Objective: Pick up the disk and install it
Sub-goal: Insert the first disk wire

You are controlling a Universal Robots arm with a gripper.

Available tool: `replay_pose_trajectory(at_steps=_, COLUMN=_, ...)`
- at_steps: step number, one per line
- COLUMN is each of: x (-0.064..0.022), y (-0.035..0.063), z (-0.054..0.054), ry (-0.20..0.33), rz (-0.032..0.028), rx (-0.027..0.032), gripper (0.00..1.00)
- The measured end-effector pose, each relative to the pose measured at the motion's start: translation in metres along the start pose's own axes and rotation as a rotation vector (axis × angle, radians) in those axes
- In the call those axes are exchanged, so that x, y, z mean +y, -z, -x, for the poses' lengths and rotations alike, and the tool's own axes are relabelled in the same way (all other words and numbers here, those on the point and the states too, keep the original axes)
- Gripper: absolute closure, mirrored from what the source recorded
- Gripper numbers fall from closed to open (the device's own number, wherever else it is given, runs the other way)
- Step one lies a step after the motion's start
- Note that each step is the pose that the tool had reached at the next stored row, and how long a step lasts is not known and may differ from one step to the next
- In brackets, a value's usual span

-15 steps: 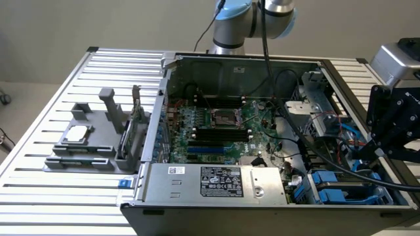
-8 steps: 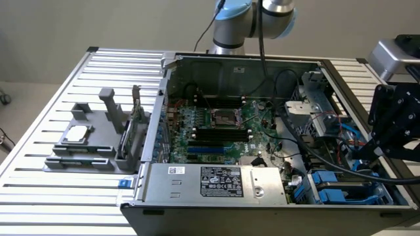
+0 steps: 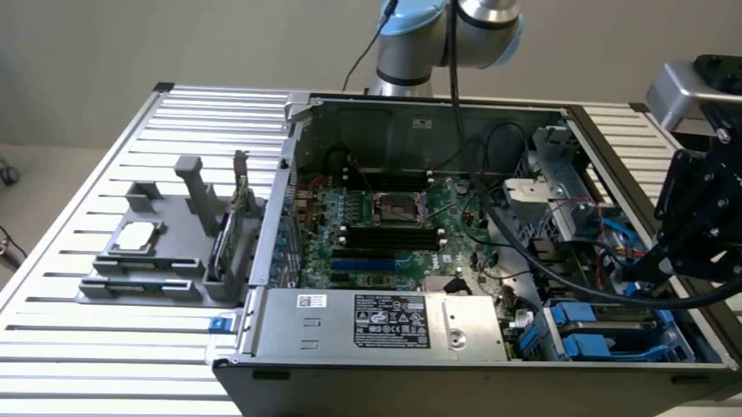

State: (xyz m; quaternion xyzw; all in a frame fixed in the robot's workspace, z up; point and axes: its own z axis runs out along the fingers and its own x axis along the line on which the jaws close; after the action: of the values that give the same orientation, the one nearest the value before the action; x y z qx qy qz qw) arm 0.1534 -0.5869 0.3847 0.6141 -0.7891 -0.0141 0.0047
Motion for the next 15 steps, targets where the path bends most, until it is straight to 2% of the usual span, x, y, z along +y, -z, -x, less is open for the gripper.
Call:
replay_pose_trajectory(at_steps=13, x=0.0000, y=-0.0006, z=0.0000, ry=-0.229, rz=-0.0023, rx=-0.0064, gripper=0.89)
replay_pose_trajectory(at_steps=15, x=0.0000, y=-0.0007, z=0.0000, ry=-0.264, rz=-0.0026, rx=-0.0074, gripper=0.82)
